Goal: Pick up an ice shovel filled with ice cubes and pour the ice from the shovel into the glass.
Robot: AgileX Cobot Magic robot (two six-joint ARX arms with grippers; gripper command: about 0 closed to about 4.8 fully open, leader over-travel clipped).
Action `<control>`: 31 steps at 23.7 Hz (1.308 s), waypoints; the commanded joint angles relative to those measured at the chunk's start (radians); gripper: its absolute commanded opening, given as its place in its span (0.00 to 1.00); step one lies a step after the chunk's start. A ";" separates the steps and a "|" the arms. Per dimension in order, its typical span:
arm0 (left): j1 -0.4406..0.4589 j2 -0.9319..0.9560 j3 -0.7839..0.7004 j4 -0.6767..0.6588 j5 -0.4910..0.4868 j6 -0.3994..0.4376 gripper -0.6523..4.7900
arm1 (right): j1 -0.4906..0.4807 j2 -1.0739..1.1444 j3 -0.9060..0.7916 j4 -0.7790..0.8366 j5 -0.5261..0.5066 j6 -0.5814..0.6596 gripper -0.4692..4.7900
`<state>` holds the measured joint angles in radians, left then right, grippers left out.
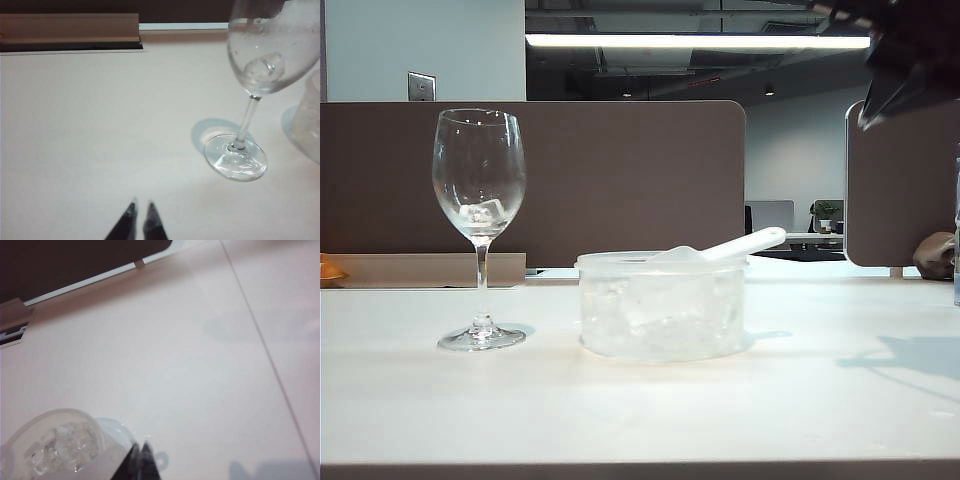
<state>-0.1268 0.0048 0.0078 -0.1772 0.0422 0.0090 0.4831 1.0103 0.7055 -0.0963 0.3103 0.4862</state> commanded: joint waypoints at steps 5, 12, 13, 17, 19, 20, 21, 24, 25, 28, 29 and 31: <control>0.002 0.001 0.000 -0.002 0.004 0.002 0.17 | 0.000 -0.151 0.002 -0.106 0.003 -0.260 0.09; 0.002 0.001 0.000 -0.002 0.004 0.002 0.17 | -0.002 -0.325 -0.074 -0.169 0.002 -0.377 0.09; 0.002 0.001 0.000 -0.002 0.004 0.002 0.17 | -0.002 -0.352 -0.090 -0.169 0.002 -0.374 0.09; 0.003 0.001 0.000 -0.002 0.004 0.002 0.17 | -0.002 -0.484 -0.173 -0.174 0.005 -0.374 0.09; 0.004 0.001 0.000 -0.002 0.004 0.002 0.17 | -0.002 -0.557 -0.215 -0.193 0.005 -0.375 0.09; 0.008 0.001 0.000 -0.002 0.004 0.002 0.17 | -0.002 -0.586 -0.230 -0.205 0.006 -0.375 0.09; 0.015 0.001 0.000 -0.002 0.006 0.002 0.17 | -0.002 -0.615 -0.243 -0.219 0.005 -0.375 0.09; 0.042 0.001 0.000 -0.002 0.006 0.002 0.17 | -0.002 -0.703 -0.281 -0.254 0.006 -0.375 0.09; 0.054 0.001 0.000 -0.002 0.005 0.002 0.17 | -0.002 -0.733 -0.290 -0.272 0.005 -0.375 0.09; 0.077 0.001 0.000 -0.002 0.005 0.002 0.17 | -0.002 -0.800 -0.311 -0.312 0.006 -0.393 0.09; 0.084 0.001 0.000 -0.002 0.005 0.002 0.17 | -0.002 -0.817 -0.318 -0.322 0.006 -0.403 0.09; 0.099 0.001 0.000 -0.002 0.005 0.002 0.17 | -0.002 -0.851 -0.336 -0.317 0.005 -0.409 0.09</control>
<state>-0.0360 0.0048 0.0078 -0.1768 0.0429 0.0090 0.4828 0.1730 0.3771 -0.4217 0.3141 0.0875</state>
